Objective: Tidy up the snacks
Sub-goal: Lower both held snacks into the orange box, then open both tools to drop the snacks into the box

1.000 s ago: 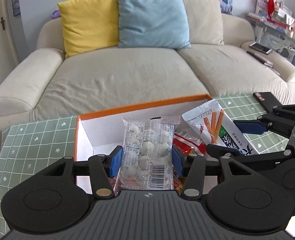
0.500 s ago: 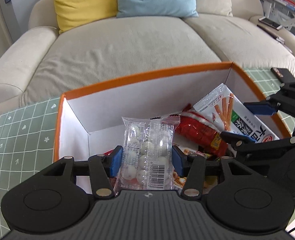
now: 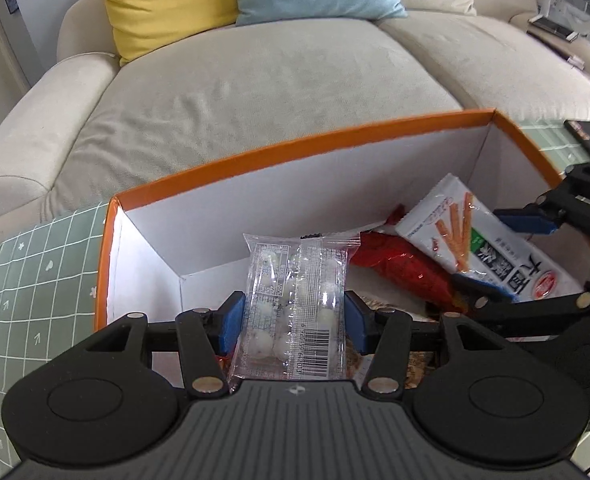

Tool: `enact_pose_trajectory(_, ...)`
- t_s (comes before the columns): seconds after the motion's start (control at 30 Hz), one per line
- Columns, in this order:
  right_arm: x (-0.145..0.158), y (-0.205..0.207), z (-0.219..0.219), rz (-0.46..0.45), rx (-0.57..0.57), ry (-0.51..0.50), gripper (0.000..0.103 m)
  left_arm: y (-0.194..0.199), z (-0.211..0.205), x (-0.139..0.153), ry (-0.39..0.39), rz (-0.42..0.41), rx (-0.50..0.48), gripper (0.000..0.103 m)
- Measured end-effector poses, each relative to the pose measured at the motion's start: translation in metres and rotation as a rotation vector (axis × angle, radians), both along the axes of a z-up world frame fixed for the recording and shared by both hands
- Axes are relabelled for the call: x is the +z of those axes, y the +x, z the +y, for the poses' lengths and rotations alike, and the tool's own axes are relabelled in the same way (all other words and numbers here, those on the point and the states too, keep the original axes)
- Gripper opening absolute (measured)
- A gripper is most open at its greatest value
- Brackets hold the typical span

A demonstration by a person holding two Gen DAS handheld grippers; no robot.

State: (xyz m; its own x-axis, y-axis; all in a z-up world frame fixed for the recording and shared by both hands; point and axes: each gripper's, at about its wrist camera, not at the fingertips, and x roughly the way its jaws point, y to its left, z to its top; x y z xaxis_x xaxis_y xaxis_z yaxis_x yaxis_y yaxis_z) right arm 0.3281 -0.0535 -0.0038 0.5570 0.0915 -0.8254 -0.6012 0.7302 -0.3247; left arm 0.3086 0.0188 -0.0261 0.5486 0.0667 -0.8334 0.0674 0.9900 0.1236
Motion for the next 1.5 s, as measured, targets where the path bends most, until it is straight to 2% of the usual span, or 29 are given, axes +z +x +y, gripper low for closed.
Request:
enact_pose_trajectory(0.2, -0.003, 0.001, 0.003, 0.003, 0.000, -0.008, 0.046, 0.005, 0.003, -0.010, 0.031, 0.053, 0.014, 0.061)
enact_pose_trajectory(0.33, -0.004, 0.004, 0.006, 0.009, -0.007, -0.019, 0.047, 0.006, 0.002, -0.010, 0.046, 0.071, 0.013, 0.069)
enact_pose_trajectory(0.57, 0.006, 0.009, -0.002, 0.035, -0.045, 0.039, 0.052, -0.004, 0.003, -0.002, 0.035, 0.031, 0.001, 0.077)
enact_pose_trajectory(0.6, 0.008, 0.008, -0.003, 0.034, -0.047, 0.040, 0.054, -0.006, 0.003, 0.002, 0.031, 0.018, 0.001, 0.078)
enact_pose_trajectory(0.67, 0.013, 0.004, -0.004, 0.019, -0.049, 0.036, 0.066, -0.013, 0.005, 0.012, 0.014, -0.013, -0.006, 0.086)
enact_pose_trajectory(0.7, 0.018, 0.001, -0.005, 0.009, -0.049, 0.038, 0.073, -0.017, 0.005, 0.018, 0.005, -0.027, -0.013, 0.087)
enact_pose_trajectory(0.83, 0.036, -0.014, -0.010, -0.012, -0.058, 0.059, 0.077, -0.038, 0.004, 0.041, -0.008, -0.100, -0.042, 0.089)
enact_pose_trajectory(0.93, 0.054, -0.032, -0.018, -0.067, -0.088, 0.104, 0.083, -0.062, 0.003, 0.059, -0.018, -0.179, -0.051, 0.089)
enact_pose_trajectory(1.13, 0.086, -0.086, -0.035, -0.216, -0.146, 0.237, 0.086, -0.112, 0.003, 0.080, -0.028, -0.309, -0.041, 0.089)
enact_pose_trajectory(1.3, 0.094, -0.138, -0.045, -0.318, -0.166, 0.342, 0.086, -0.152, 0.016, 0.083, -0.072, -0.363, -0.025, 0.089)
enact_pose_trajectory(1.4, 0.092, -0.166, -0.053, -0.319, -0.193, 0.433, 0.086, -0.173, 0.024, 0.075, -0.097, -0.367, -0.052, 0.089)
enact_pose_trajectory(1.5, 0.084, -0.191, -0.055, -0.309, -0.221, 0.493, 0.086, -0.192, 0.026, 0.062, -0.063, -0.355, -0.074, 0.089)
